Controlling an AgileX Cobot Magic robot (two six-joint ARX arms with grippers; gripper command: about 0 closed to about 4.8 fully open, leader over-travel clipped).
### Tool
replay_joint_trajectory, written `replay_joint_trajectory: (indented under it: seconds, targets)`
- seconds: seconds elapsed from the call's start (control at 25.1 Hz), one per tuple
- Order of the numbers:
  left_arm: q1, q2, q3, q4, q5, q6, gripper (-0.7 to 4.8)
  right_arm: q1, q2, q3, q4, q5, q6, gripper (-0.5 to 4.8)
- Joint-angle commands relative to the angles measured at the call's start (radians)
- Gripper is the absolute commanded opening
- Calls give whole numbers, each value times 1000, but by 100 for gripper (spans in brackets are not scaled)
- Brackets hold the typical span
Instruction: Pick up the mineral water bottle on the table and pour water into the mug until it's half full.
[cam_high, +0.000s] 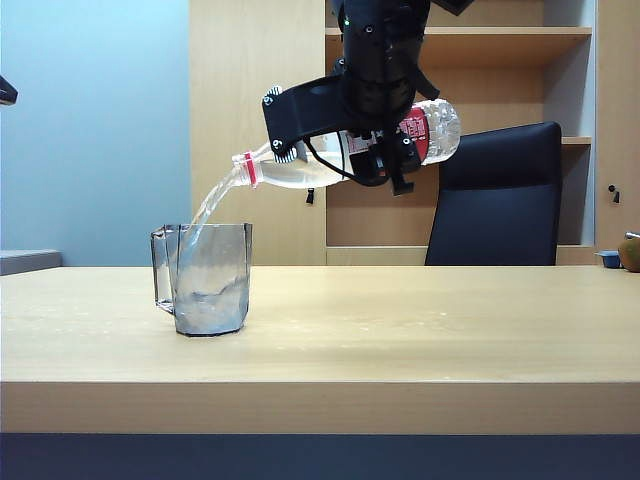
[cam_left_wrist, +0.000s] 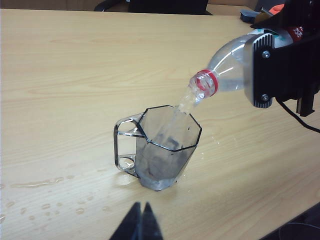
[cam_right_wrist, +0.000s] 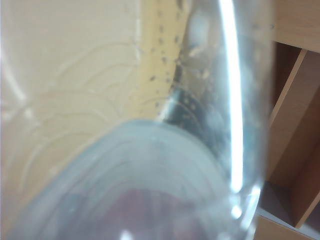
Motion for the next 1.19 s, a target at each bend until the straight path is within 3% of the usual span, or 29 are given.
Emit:
replay_joint_trajectory:
  seconds: [0.04, 0.32, 0.52, 0.6, 0.68, 0.88, 1.03, 1.19]
  targets:
    - [1, -2, 4, 9, -2, 3, -2, 3, -11, 7, 35, 10, 4, 292]
    - [0, -2, 4, 9, -2, 3, -2, 5, -11, 6, 35, 15, 22, 292]
    - [0, -2, 4, 10, -2, 3, -2, 5, -11, 6, 16, 12, 200, 292]
    - [0, -2, 4, 10, -2, 3, -2, 5, -11, 6, -18, -13, 336, 294]
    - [0, -2, 4, 10, -2, 3, -2, 5, -11, 6, -75, -79, 644, 297]
    - [1, -2, 4, 10, -2, 3, -2, -12, -11, -7, -69, -234, 1064, 296]
    - [0, -2, 4, 10, -2, 3, -2, -71, -11, -95, 109, -381, 1347, 295]
    - [0, -2, 3, 9, -2, 3, -2, -127, -1, -248, 434, -494, 1490, 295]
